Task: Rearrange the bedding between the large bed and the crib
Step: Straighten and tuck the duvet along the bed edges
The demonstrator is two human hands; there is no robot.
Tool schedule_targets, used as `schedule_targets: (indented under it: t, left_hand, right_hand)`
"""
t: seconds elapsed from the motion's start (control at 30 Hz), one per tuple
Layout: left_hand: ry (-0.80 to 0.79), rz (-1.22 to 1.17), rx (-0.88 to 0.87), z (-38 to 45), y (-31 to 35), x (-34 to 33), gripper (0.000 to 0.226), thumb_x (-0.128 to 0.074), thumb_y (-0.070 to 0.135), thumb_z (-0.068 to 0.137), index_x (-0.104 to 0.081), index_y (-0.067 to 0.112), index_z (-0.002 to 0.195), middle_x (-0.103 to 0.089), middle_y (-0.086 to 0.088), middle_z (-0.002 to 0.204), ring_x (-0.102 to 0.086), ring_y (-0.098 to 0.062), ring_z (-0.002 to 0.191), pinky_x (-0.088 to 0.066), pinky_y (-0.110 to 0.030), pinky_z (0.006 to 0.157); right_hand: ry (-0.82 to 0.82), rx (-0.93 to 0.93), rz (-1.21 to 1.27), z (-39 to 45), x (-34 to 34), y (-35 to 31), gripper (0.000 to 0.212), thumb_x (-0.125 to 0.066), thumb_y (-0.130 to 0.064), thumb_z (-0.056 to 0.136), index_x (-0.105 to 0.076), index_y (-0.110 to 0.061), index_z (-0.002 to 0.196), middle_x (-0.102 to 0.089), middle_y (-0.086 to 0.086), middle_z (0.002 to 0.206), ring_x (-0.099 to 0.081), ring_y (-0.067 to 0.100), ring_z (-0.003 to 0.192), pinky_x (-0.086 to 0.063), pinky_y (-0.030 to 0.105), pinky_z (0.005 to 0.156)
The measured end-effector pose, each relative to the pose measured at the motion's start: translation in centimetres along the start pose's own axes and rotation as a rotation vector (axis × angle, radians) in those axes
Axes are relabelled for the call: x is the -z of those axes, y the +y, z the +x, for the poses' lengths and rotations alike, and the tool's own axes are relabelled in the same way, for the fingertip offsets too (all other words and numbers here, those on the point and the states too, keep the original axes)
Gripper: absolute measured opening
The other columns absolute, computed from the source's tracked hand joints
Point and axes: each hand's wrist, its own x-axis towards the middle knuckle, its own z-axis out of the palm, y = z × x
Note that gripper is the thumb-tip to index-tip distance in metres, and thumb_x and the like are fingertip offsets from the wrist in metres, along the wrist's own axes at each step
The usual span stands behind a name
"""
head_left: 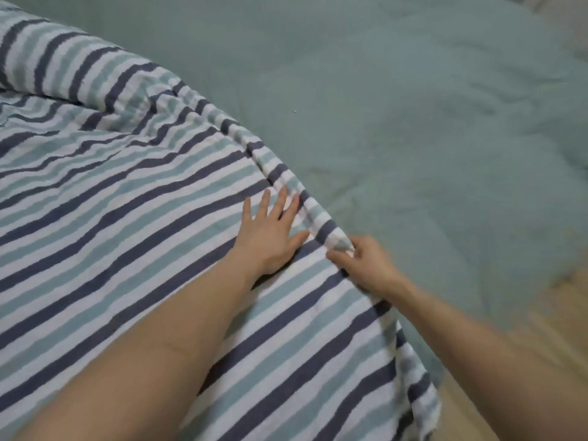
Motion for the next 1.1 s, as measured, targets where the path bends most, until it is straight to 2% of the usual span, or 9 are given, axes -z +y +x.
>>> schedule_targets:
  t: [0.1,0.23,0.37,0.47,0.57,0.63,0.73,0.9,1.1]
  left_hand:
    - [-0.005,0.002,-0.035,-1.6,2.7,-1.3,0.071,-0.014,0.061,0.095,0.006,0.023,0.152,0.010,0.000,0.160,0.008,-0.026,0.147,0.005,-0.053,0.117]
    - [-0.087,0.051,-0.197,-3.8,6.6,-3.0,0.067,-0.019,0.059,0.096,0.002,0.028,0.152,0.008,-0.001,0.161,0.009,-0.028,0.147,0.005,-0.055,0.116]
    - [-0.016,0.099,-0.380,-5.0,11.5,-4.2,0.058,-0.031,0.049,0.098,-0.021,0.025,0.150,-0.017,-0.001,0.158,-0.001,-0.029,0.147,0.004,-0.051,0.116]
    - [-0.040,0.205,-0.650,-4.1,13.9,-3.6,0.033,-0.044,0.045,0.095,-0.057,0.024,0.118,-0.060,0.002,0.123,-0.047,-0.021,0.127,-0.015,-0.040,0.113]
    - [-0.004,0.238,-0.709,-4.1,16.0,-3.4,0.022,-0.041,0.034,0.097,-0.055,0.022,0.085,-0.068,-0.001,0.103,-0.061,-0.023,0.101,-0.034,-0.030,0.088]
    - [0.037,0.213,-0.602,-4.3,16.6,-4.0,0.018,-0.041,0.030,0.096,-0.048,0.025,0.080,-0.067,-0.002,0.102,-0.061,-0.022,0.101,-0.034,-0.031,0.082]
    - [-0.007,0.269,-0.501,-3.6,17.7,-4.8,0.017,-0.043,0.025,0.094,-0.059,0.023,0.100,-0.062,-0.001,0.115,-0.056,-0.023,0.111,-0.036,-0.032,0.086]
    - [0.067,0.095,-0.565,-1.0,24.8,-3.2,0.040,-0.045,0.039,0.095,-0.048,0.020,0.131,-0.047,-0.005,0.135,-0.042,-0.026,0.127,-0.032,-0.035,0.103]
    - [-0.087,0.051,-0.519,3.6,33.2,-3.2,0.067,-0.034,0.047,0.099,-0.006,0.019,0.153,-0.004,-0.007,0.160,0.000,-0.027,0.148,-0.005,-0.045,0.120]
  right_hand:
    - [0.257,0.011,0.066,-3.0,-0.6,2.7,0.027,-0.061,-0.030,0.089,-0.058,-0.012,0.070,-0.059,0.001,0.062,-0.055,0.018,0.063,-0.043,0.035,0.059]
    - [0.011,-0.140,-0.140,-9.2,-2.6,7.4,0.037,-0.061,-0.047,0.085,-0.057,-0.013,0.070,-0.064,0.003,0.072,-0.061,0.023,0.074,-0.041,0.031,0.061]
    - [0.403,-0.096,-0.138,-12.5,-0.1,10.0,0.029,-0.060,-0.041,0.088,-0.057,-0.017,0.073,-0.064,0.009,0.073,-0.059,0.031,0.076,-0.035,0.034,0.060]
    - [0.239,-0.164,-0.080,-14.9,-1.9,12.2,0.036,-0.059,-0.047,0.087,-0.047,-0.021,0.066,-0.060,0.001,0.072,-0.060,0.025,0.077,-0.035,0.032,0.060]
    - [0.222,-0.156,-0.052,-16.8,-2.5,14.4,0.035,-0.057,-0.040,0.090,-0.043,-0.024,0.063,-0.063,0.007,0.074,-0.062,0.029,0.083,-0.036,0.033,0.062]
    - [0.421,-0.187,-0.098,-16.8,-2.1,15.3,0.033,-0.053,-0.043,0.092,-0.045,-0.022,0.068,-0.065,0.009,0.079,-0.060,0.031,0.083,-0.036,0.035,0.062]
    - [0.473,-0.352,-0.133,-16.3,-2.5,16.5,0.037,-0.050,-0.047,0.092,-0.049,-0.017,0.071,-0.064,0.006,0.077,-0.060,0.030,0.083,-0.037,0.035,0.063]
    - [0.842,-0.612,0.322,-13.5,4.1,20.9,0.019,-0.055,-0.031,0.092,-0.055,-0.013,0.085,-0.065,0.015,0.100,-0.059,0.032,0.097,-0.043,0.034,0.079]
    - [0.832,-0.751,0.756,-7.3,13.9,28.1,0.059,-0.054,-0.045,0.090,-0.054,0.005,0.122,-0.058,0.020,0.126,-0.056,0.034,0.116,-0.044,0.035,0.096]
